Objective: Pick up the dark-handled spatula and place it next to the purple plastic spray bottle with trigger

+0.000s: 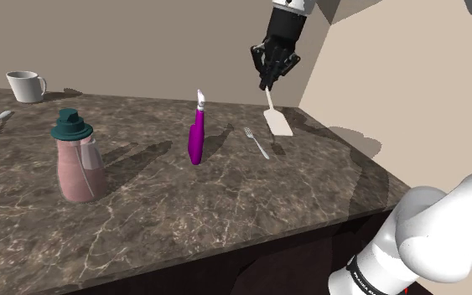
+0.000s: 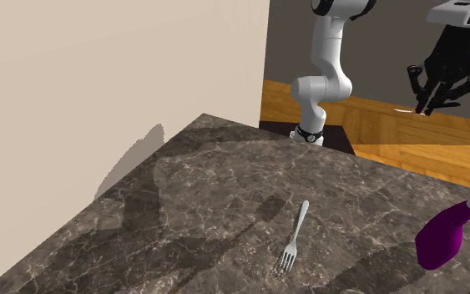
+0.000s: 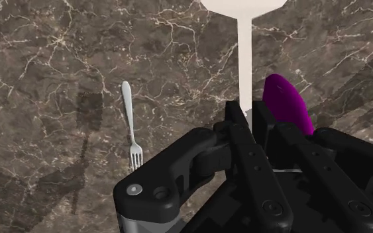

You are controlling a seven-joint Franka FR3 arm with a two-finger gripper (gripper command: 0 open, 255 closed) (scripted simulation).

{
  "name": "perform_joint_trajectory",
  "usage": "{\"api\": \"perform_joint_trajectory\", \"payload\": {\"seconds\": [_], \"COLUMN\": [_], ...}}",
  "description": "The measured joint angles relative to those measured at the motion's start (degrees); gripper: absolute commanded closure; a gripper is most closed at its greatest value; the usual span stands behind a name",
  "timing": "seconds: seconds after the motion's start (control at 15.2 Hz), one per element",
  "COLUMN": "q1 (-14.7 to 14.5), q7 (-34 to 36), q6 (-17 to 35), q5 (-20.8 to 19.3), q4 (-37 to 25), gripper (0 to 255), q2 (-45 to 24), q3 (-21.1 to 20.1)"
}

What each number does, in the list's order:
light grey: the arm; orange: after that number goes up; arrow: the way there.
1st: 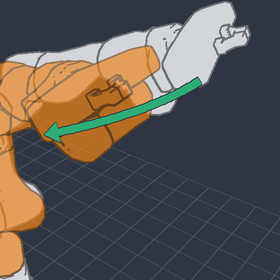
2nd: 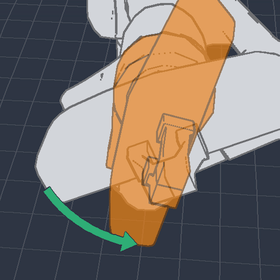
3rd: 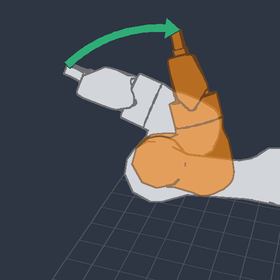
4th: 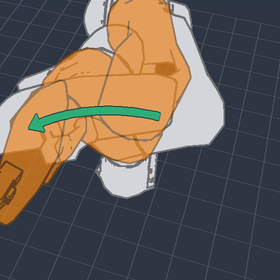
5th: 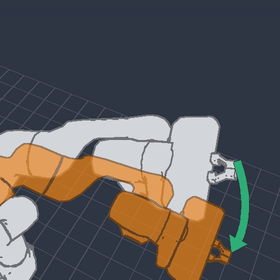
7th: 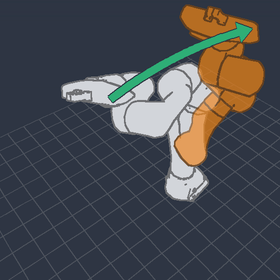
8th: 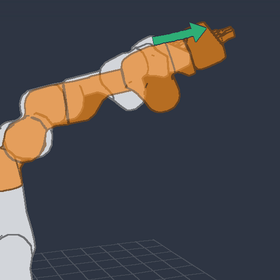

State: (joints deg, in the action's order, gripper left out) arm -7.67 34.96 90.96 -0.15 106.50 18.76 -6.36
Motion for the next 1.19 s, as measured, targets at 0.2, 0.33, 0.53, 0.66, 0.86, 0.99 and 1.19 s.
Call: {"api": "perform_joint_trajectory", "payload": {"seconds": [0.2, 0.33, 0.53, 0.66, 0.86, 0.99, 1.19], "q1": [-1.4, -2.3, -2.7, -2.8, -2.9, -2.9, -2.9], "q7": [4.2, 7.2, 8.5, 8.6, 8.7, 8.7, 8.6], "q6": [-0.3, -0.2, 1.1, 2.6, 4.9, 6.3, 8.8], "q5": [0.4, 0.5, 0.6, 0.7, 0.8, 0.8, 0.9], "q4": [-2.1, -3.9, -2.9, -1.0, 1.7, 3.4, 6.4], "gripper": [255, 255, 255, 255, 255, 255, 255], "q2": [-1.9, -3.8, -4.1, -3.7, -3.4, -3.0, -2.5], "q3": [-2.9, -4.9, -5.7, -5.8, -5.9, -5.8, -5.8]}}
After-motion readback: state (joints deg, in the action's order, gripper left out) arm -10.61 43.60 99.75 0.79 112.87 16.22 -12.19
